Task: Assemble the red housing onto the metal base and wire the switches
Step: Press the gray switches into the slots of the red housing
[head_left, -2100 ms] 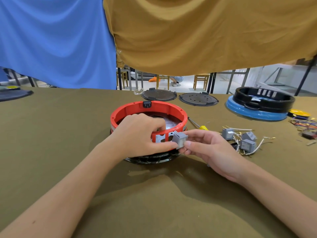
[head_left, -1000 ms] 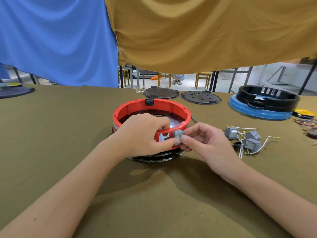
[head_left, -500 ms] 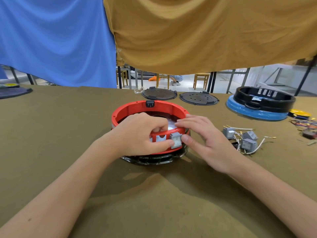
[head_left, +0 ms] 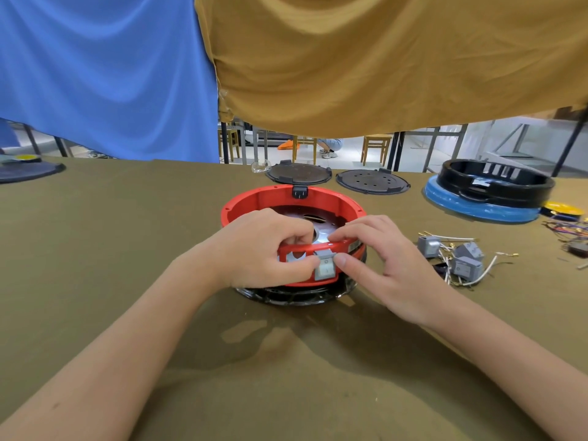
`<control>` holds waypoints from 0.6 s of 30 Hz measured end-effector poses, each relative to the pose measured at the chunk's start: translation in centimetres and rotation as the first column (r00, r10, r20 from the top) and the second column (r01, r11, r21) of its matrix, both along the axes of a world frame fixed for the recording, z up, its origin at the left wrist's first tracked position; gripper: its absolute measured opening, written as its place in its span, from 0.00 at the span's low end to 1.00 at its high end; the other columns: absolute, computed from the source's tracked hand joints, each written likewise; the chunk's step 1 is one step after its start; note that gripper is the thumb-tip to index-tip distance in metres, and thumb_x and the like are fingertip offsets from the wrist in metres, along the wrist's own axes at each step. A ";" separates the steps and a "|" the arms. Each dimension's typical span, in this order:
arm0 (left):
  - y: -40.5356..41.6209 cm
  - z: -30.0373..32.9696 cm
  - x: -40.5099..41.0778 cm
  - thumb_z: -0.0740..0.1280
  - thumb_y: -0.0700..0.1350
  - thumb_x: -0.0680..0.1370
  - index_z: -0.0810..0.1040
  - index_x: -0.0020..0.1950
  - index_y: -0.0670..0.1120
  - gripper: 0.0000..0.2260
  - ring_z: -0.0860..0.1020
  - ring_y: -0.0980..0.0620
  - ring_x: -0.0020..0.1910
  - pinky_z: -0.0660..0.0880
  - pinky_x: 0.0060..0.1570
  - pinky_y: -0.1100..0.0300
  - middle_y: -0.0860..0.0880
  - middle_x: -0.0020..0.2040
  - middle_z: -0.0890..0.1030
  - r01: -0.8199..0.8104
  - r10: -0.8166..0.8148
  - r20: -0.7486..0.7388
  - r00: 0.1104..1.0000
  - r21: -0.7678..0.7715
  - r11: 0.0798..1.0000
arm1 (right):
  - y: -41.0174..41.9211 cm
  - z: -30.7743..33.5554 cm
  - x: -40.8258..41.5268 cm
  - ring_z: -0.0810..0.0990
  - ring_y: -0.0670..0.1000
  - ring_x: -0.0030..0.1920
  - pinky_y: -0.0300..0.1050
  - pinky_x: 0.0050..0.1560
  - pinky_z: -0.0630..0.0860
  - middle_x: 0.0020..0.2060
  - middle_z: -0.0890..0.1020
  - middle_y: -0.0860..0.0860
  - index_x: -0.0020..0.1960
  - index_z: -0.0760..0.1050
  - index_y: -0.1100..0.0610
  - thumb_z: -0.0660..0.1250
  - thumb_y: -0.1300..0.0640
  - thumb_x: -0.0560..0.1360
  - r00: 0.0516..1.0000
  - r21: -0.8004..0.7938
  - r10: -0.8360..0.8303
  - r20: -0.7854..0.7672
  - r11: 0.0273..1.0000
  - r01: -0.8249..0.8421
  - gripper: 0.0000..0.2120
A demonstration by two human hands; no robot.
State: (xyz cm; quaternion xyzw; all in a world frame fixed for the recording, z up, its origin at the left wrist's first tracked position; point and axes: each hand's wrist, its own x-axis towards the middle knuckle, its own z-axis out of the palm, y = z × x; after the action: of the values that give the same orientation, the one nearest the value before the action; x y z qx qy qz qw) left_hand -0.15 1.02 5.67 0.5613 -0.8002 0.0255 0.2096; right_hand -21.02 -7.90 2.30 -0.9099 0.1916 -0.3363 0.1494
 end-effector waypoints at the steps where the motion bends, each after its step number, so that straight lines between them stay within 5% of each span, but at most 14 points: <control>1: 0.0 0.0 0.0 0.63 0.54 0.75 0.70 0.36 0.45 0.14 0.69 0.48 0.30 0.67 0.32 0.50 0.47 0.29 0.73 -0.003 0.003 0.000 1.000 0.001 1.000 | 0.0 0.0 0.0 0.70 0.43 0.62 0.29 0.60 0.65 0.55 0.77 0.43 0.60 0.78 0.53 0.65 0.50 0.78 1.000 0.010 0.002 0.001 1.000 -0.002 0.13; 18: -0.1 0.0 -0.3 0.60 0.54 0.77 0.66 0.35 0.45 0.16 0.65 0.53 0.28 0.65 0.33 0.48 0.48 0.29 0.68 -0.018 0.019 -0.019 1.000 0.059 0.998 | 0.6 0.3 0.3 0.70 0.42 0.60 0.32 0.58 0.66 0.52 0.77 0.39 0.57 0.79 0.51 0.66 0.51 0.78 0.998 0.116 -0.015 0.055 0.993 0.008 0.10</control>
State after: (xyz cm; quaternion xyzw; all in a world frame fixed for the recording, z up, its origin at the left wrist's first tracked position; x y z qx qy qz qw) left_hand -0.49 0.95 5.72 0.5748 -0.7933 -0.0017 0.2005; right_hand -20.72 -7.26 2.65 -0.8888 0.2116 -0.3508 0.2052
